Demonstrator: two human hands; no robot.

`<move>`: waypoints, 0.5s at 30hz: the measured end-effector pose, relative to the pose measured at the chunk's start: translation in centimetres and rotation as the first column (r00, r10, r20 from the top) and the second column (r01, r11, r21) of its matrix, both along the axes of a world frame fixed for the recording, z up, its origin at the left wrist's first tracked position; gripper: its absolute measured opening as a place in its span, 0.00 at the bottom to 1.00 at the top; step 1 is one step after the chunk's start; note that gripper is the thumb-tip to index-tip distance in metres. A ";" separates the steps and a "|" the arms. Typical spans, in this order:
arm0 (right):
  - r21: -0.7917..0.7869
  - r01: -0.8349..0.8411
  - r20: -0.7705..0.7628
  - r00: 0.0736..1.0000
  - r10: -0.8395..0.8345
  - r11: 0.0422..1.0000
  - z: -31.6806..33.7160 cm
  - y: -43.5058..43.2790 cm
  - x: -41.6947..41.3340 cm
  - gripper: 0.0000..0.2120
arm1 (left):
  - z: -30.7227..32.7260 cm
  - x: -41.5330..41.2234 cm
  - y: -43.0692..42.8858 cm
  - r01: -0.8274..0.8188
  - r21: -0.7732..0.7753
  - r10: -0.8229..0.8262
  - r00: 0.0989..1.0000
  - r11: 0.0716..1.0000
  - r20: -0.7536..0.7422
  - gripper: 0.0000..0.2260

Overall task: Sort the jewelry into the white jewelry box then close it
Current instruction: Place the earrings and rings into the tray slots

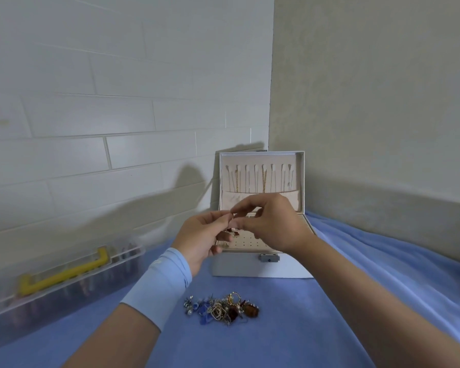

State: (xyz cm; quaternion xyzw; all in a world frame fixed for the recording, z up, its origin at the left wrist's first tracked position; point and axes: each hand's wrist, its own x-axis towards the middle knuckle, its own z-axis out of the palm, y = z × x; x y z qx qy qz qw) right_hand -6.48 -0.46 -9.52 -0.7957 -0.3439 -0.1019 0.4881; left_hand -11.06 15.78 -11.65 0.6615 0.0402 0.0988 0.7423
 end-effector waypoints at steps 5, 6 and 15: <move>0.034 0.027 0.012 1.000 -0.028 0.999 -0.3 0.2 0.2 0.07 | 0.4 -0.4 0.0 -0.051 0.083 0.047 0.998 0.995 0.050 0.03; 0.026 0.036 0.027 0.999 -0.037 0.999 -0.4 0.2 0.2 0.07 | 0.5 -0.5 0.0 -0.058 0.120 0.051 0.997 0.991 0.066 0.03; -0.157 0.258 0.028 0.966 -0.257 0.953 0.1 -0.5 3.6 0.04 | 0.2 2.8 1.0 -0.208 0.714 0.072 0.974 0.669 0.217 0.05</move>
